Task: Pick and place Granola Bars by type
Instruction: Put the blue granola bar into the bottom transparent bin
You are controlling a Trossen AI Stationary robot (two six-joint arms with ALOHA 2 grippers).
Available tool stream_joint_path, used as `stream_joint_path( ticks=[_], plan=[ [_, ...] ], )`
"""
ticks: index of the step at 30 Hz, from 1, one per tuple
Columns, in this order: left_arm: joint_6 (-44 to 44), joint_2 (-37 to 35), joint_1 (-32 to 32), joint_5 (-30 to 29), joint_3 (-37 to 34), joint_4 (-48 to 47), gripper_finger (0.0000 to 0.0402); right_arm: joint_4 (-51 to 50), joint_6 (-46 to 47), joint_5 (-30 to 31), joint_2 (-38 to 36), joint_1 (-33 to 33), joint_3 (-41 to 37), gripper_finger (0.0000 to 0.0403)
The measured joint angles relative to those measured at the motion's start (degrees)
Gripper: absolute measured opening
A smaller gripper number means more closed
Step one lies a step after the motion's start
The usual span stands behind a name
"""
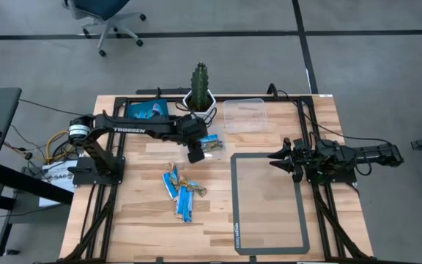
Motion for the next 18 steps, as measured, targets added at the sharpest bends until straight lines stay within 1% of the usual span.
stream_joint_path(
  ticks=[4, 8, 11, 18],
  plan=[
    [-1.1, -0.9, -2.8, 2.6, 0.0, -2.5, 0.0103, 0.0, 0.0, 0.0, 0.0, 0.0, 0.0, 0.0142],
    [-2.8, -3.5, -6.3, 4.7, 0.1, -6.6, 0.0103, 0.0, 0.0, 0.0, 0.0, 0.0, 0.0, 0.0144],
    [-9.0, -5.7, -9.1, 7.0, 0.1, -9.7, 0.0103, 0.1, 0.0, 0.0, 0.0, 0.0, 0.0, 0.0143],
    [-27.3, -8.6, -15.5, 15.3, 0.1, -13.7, 0.0103, 0.2, 0.0, 0.0, 0.0, 0.0, 0.0, 0.0142]
  ],
)
